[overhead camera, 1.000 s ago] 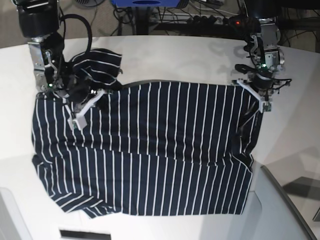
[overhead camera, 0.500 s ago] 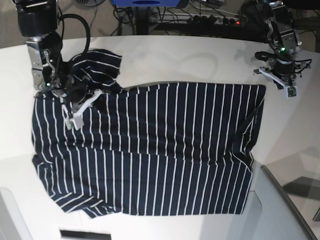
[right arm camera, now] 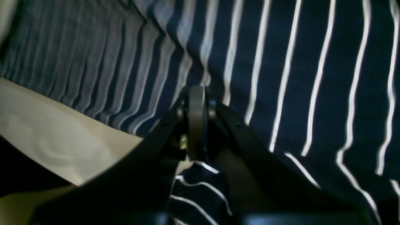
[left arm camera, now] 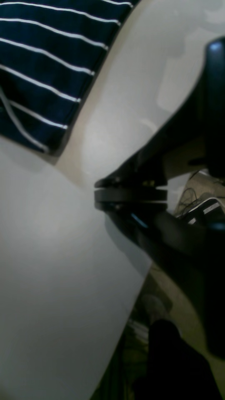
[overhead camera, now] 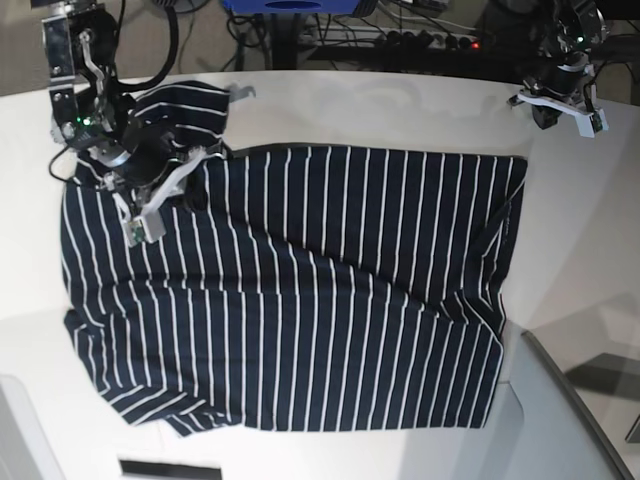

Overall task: Layout the t-shirt on the table in an organized manner, then fold the t-shirt properly
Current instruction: 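Pull the collar edge outward with both grippers to stretch the shirt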

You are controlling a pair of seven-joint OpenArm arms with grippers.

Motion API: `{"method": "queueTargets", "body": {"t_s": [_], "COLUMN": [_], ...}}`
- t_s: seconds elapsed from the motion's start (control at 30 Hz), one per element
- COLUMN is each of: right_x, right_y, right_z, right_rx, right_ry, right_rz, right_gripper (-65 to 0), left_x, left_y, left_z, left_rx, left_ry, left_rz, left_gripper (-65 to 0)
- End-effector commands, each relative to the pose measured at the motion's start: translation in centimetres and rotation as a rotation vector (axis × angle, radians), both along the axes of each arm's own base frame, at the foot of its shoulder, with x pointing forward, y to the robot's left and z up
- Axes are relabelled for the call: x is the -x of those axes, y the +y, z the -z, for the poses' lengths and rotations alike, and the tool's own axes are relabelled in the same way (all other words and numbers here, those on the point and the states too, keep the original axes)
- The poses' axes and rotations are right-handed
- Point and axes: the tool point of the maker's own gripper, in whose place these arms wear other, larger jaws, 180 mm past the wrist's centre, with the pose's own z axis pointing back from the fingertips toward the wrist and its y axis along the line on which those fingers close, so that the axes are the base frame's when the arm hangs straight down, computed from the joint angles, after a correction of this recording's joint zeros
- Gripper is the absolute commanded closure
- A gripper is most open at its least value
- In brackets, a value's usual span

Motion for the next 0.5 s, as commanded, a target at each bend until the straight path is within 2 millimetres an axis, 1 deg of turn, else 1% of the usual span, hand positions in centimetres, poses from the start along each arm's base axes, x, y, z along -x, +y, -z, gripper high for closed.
{"method": "queueTargets", "body": {"t_s": [0.0,0.03,0.1,0.13,0.17,0.2,0.23,0.27,0.33,0.4,0.47], "right_x": [0.3,0.6,1.2,1.6,2.0,2.3,2.6,2.8,3.1,3.3,3.5], "right_y": [0.0,0.2,0.4,0.5,0.4,0.3,0.0,-0.6,-1.2,-2.2,-3.8], "right_z": [-0.8,-1.2,-1.6,-1.6,-1.4,-1.2,-1.0,-0.8,-0.6,-0.4,-0.3], "right_rx": [-0.006,-0.008,-0.011,-0.012,-0.010,-0.008,-0.005,0.001,0.007,0.017,0.035], "right_ry": [-0.024,-0.031,-0.035,-0.032,-0.023,-0.016,-0.008,0.000,0.009,0.013,0.017], "right_rz": [-0.007,-0.011,-0.016,-0.017,-0.016,-0.015,-0.007,0.007,0.026,0.050,0.090], "right_gripper": [-7.5,-11.9,-21.0,-27.3,-32.9,-37.7,-41.1,-43.2,-42.8,-41.7,-41.1], "left_x": [-0.5,-0.7,-0.8,-0.9,-1.3,-1.8,-1.9,-2.0,-2.3,-2.6,-3.2], "left_y": [0.3,0.1,-0.2,-0.5,-0.8,-0.9,-0.9,-0.9,-0.9,-1.0,-1.3], "left_z": [-0.8,-0.8,-0.8,-0.8,-0.9,-1.0,-1.0,-0.8,-0.2,0.6,1.4], "left_rx": [-0.011,-0.006,0.001,0.007,0.014,0.017,0.020,0.028,0.042,0.063,0.088], "left_ry": [-0.035,-0.039,-0.043,-0.048,-0.059,-0.069,-0.072,-0.071,-0.068,-0.064,-0.061], "left_rz": [0.009,0.014,0.027,0.039,0.047,0.054,0.054,0.050,0.040,0.024,0.012], "left_gripper": [0.0,-6.6,-23.4,-31.4,-38.0,-42.9,-45.4,-46.6,-45.6,-43.3,-41.0]}}
